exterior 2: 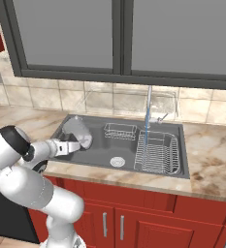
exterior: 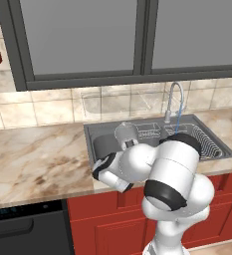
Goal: Turn on the sink faucet and place the jug under the water for a few seconds to fill it up.
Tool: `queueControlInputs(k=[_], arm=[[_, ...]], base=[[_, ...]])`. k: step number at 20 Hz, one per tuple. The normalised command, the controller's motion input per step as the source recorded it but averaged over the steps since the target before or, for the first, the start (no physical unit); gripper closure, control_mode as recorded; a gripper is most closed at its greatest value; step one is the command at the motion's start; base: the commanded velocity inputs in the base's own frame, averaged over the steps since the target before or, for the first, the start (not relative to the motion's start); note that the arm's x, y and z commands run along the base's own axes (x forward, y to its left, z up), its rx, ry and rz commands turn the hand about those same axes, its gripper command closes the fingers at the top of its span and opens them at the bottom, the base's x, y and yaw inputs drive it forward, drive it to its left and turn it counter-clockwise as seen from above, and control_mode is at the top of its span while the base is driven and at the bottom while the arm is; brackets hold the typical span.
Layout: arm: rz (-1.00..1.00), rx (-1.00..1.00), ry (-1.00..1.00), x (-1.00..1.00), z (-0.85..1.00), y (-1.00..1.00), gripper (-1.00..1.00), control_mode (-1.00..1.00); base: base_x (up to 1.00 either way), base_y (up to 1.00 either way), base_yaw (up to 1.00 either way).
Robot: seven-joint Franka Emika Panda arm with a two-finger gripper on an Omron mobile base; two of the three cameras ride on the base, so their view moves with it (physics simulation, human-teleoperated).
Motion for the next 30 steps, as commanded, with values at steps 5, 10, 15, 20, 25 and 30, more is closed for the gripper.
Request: queueControlInputs(k=[5, 10, 15, 20, 25, 30], arm=[[-0.12, 0.06, -0.01, 0.0, 0.03, -0.08, 1.0, -1.0], [-0.08, 0.08, -0.01, 0.0, 0.35, -0.06, 1.0, -1.0], [-0.25, 0.09, 0.0, 0.0, 0.72, -0.27, 1.0, -1.0], [-0.27, 0.22, 0.0, 0.0, 0.54, -0.32, 1.0, -1.0], [-0.07, 0.07, 0.0, 0.0, 0.05, -0.08, 1.0, -1.0], [0.0, 0.0, 0.0, 0.0, 0.0, 0.0, 1.0, -1.0]], base=[[0.0, 0.0, 0.0], [0.0, 0.0, 0.0], [0.0, 0.0, 0.0], [0.0, 0.0, 0.0], [0.0, 0.0, 0.0], [0.0, 0.0, 0.0]])
